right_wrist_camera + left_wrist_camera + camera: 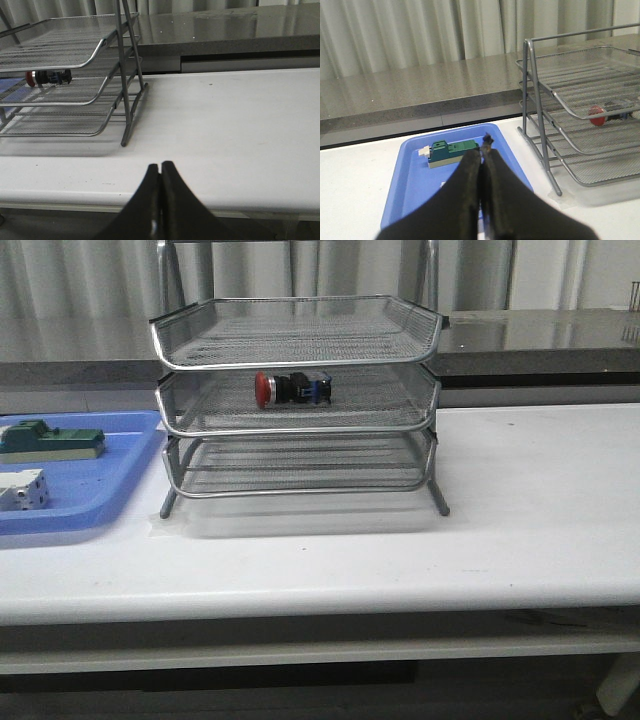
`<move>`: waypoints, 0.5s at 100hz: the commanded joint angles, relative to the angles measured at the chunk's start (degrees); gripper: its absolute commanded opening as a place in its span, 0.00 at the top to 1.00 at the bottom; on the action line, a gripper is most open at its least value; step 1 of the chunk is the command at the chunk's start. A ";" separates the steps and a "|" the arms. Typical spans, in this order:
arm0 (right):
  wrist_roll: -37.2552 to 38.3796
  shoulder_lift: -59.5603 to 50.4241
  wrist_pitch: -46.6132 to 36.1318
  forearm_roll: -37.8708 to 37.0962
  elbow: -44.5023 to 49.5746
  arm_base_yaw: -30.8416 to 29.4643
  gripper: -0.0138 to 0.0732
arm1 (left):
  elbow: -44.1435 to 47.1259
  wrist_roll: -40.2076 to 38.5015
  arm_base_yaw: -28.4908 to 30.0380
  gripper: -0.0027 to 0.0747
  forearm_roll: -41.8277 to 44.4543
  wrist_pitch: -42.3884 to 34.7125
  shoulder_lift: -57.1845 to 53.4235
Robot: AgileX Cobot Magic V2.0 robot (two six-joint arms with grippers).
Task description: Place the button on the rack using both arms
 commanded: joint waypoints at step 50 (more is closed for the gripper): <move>-0.01 -1.12 -8.55 -0.65 2.26 -0.30 0.91 | -1.61 -0.58 0.18 0.99 -0.65 -4.70 0.45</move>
